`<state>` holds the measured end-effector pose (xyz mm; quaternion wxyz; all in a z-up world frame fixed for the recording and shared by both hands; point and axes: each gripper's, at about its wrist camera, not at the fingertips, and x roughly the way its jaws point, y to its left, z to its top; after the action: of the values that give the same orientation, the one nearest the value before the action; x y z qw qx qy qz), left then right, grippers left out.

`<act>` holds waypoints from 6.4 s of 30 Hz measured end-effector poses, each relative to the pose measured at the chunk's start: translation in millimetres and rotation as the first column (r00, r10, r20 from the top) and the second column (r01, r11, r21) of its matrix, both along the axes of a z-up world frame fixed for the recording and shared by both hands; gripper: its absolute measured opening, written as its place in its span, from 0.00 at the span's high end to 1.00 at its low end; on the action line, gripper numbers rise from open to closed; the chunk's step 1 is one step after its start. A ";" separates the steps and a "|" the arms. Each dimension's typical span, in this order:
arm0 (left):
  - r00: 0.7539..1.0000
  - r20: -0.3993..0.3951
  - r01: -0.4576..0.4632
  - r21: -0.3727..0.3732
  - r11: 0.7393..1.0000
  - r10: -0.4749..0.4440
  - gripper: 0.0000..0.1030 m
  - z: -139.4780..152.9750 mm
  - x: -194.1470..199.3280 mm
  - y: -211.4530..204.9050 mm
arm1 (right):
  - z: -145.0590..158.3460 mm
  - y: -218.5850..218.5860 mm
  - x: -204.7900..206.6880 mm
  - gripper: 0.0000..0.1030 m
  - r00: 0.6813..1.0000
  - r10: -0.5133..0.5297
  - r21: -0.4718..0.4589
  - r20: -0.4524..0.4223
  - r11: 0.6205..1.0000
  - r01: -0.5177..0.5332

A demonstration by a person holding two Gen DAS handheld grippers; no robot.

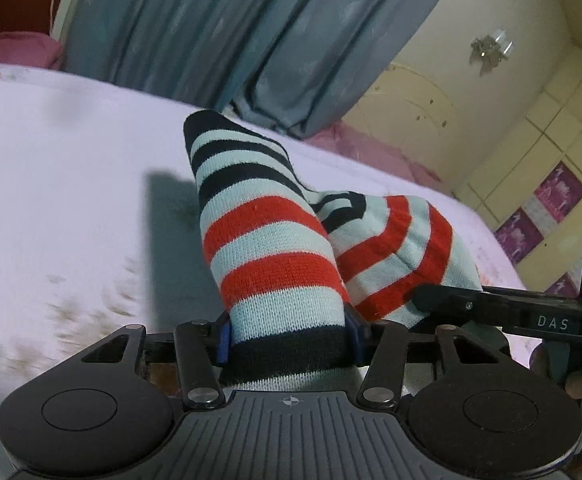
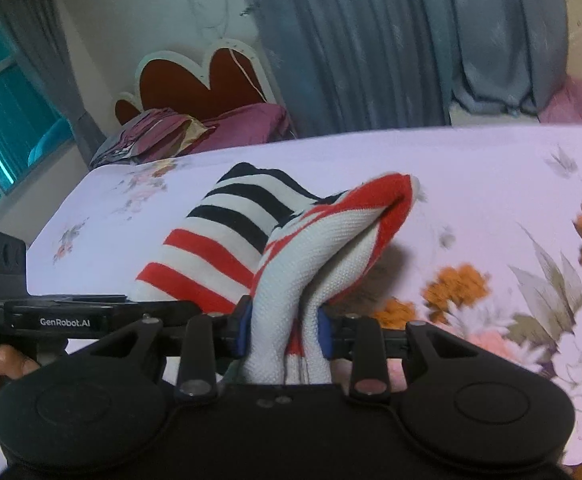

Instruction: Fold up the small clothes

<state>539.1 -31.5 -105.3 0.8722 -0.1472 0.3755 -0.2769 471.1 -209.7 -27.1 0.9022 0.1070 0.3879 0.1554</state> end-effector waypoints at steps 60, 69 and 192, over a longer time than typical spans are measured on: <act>0.997 0.059 0.042 0.219 0.975 -0.056 0.50 -9.6 -3.0 205.2 | -51.6 212.9 49.3 0.82 0.991 -0.114 -0.201 -0.074 0.975 0.097; 0.994 0.087 0.042 0.261 0.964 -0.067 0.59 -11.5 -75.6 208.0 | -39.6 244.7 -33.4 1.00 0.994 0.055 -0.297 -0.090 0.952 -0.080; 0.849 0.454 -0.428 0.295 0.854 0.269 0.00 102.2 -422.5 179.7 | 72.3 236.0 -345.2 0.01 0.950 -0.185 -0.176 0.253 0.956 0.234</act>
<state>116.5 148.2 -3.1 0.9772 0.0194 0.2042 -0.0550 125.9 26.4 45.1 0.9591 0.0356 0.2792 0.0292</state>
